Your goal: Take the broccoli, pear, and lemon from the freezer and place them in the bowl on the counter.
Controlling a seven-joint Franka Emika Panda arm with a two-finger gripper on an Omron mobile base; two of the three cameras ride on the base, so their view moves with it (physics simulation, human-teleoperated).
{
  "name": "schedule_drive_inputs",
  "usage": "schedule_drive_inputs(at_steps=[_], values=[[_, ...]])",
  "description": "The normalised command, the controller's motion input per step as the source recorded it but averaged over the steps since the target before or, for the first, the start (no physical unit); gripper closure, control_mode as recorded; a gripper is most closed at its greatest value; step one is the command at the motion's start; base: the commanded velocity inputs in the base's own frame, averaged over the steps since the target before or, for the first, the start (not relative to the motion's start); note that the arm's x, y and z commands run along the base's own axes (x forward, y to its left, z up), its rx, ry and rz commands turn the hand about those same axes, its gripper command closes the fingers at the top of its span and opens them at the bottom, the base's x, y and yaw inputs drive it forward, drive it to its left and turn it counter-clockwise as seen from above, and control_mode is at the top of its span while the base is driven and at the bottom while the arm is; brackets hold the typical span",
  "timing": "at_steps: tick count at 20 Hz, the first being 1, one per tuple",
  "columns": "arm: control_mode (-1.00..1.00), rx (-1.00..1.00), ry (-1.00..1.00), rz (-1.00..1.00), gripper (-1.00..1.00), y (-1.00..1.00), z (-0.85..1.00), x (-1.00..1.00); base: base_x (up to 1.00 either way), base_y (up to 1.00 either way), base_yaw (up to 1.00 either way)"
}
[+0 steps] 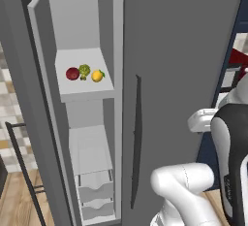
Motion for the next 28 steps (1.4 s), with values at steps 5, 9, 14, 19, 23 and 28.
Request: schedule_drive_inputs(at_steps=[5,9,14,19,23,28], values=[[1.00,0.00,0.00,0.00,-1.00,0.00,0.00,0.00,0.00,0.71,0.00],[1.00,0.00,0.00,0.00,-1.00,0.00,0.00,0.00,0.11,0.56,0.00],[1.00,0.00,0.00,0.00,-1.00,0.00,0.00,0.00,0.64,0.14,0.00],[1.00,0.00,0.00,0.00,-1.00,0.00,0.00,0.00,0.48,0.17,0.00],[1.00,0.00,0.00,0.00,-1.00,0.00,0.00,0.00,0.27,0.40,0.00],[1.00,0.00,0.00,0.00,-1.00,0.00,0.00,0.00,0.33,0.51,0.00]])
